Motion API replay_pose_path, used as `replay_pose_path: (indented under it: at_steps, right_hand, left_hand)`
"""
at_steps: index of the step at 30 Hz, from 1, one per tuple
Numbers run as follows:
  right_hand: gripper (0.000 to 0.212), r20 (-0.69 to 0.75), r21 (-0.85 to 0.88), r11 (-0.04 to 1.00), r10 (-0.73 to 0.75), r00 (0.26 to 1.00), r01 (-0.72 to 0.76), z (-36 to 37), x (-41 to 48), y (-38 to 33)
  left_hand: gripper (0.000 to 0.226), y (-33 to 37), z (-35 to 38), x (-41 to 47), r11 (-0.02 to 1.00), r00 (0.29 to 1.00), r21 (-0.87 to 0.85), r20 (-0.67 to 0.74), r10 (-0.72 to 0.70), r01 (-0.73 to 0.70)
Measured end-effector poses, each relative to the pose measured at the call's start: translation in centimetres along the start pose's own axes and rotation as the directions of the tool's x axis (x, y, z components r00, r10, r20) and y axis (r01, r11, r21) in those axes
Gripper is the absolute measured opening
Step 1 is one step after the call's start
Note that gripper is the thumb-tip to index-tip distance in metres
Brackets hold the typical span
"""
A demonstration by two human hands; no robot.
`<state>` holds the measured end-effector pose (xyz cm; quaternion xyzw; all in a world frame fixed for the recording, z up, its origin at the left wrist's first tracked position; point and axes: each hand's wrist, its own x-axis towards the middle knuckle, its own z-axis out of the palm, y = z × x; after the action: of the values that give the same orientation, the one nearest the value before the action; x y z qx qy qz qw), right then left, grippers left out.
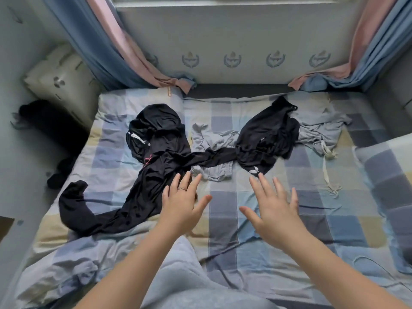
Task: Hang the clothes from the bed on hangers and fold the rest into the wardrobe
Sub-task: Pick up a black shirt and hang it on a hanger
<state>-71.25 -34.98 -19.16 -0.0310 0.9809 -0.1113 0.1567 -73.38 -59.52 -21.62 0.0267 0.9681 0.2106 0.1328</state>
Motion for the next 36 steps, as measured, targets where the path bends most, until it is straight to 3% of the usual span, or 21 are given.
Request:
replay_pose_path:
  at_steps: [5, 11, 18, 24, 27, 31, 33, 36]
  right_hand:
    - [0.079, -0.037, 0.004, 0.997, 0.078, 0.996, -0.078, 6.4, 13.1, -4.0]
    - [0.076, 0.159, 0.042, 0.970, 0.230, 0.960, -0.240, 13.1, 24.7, -9.7]
    - [0.077, 0.355, 0.032, 0.978, 0.180, 0.917, -0.204, 21.7, 35.2, -14.2]
    - [0.084, 0.508, 0.115, 0.960, 0.162, 0.846, -0.254, 29.6, 42.3, -17.1]
    - [0.095, 0.587, 0.162, 0.930, 0.179, 0.789, -0.331, 33.3, 44.0, -18.2]
    - [0.105, 0.743, 0.100, 0.903, 0.211, 0.635, -0.417, 37.4, 43.8, -19.3]
    - [0.096, 0.747, 0.072, 0.893, 0.247, 0.617, -0.444, 38.9, 43.3, -19.7]
    - [0.061, 0.655, 0.052, 0.860, 0.354, 0.667, -0.508, 40.0, 43.0, -20.1]
  left_hand:
    - [0.069, -11.1, 1.1, 12.1, 0.998, 0.998, 0.054, 0.057, 0.041, -0.044]
    - [0.070, -23.7, 0.9, 24.0, 0.984, 0.978, 0.173, 0.207, 0.003, -0.040]
    - [0.075, -34.3, 6.9, 32.6, 0.973, 0.905, 0.181, 0.375, -0.203, 0.144]
    - [0.089, -39.1, 13.9, 34.9, 0.975, 0.837, 0.182, 0.508, -0.204, 0.127]
    - [0.087, -39.8, 16.7, 34.5, 0.972, 0.872, 0.183, 0.440, -0.215, 0.147]
    - [0.049, -40.8, 18.4, 34.5, 0.971, 0.948, 0.109, 0.220, -0.231, 0.211]
    - [0.032, -41.3, 18.7, 34.5, 0.973, 0.956, 0.060, 0.183, -0.229, 0.222]
    - [0.015, -41.6, 18.4, 34.4, 0.956, 0.952, -0.106, 0.178, -0.251, 0.272]
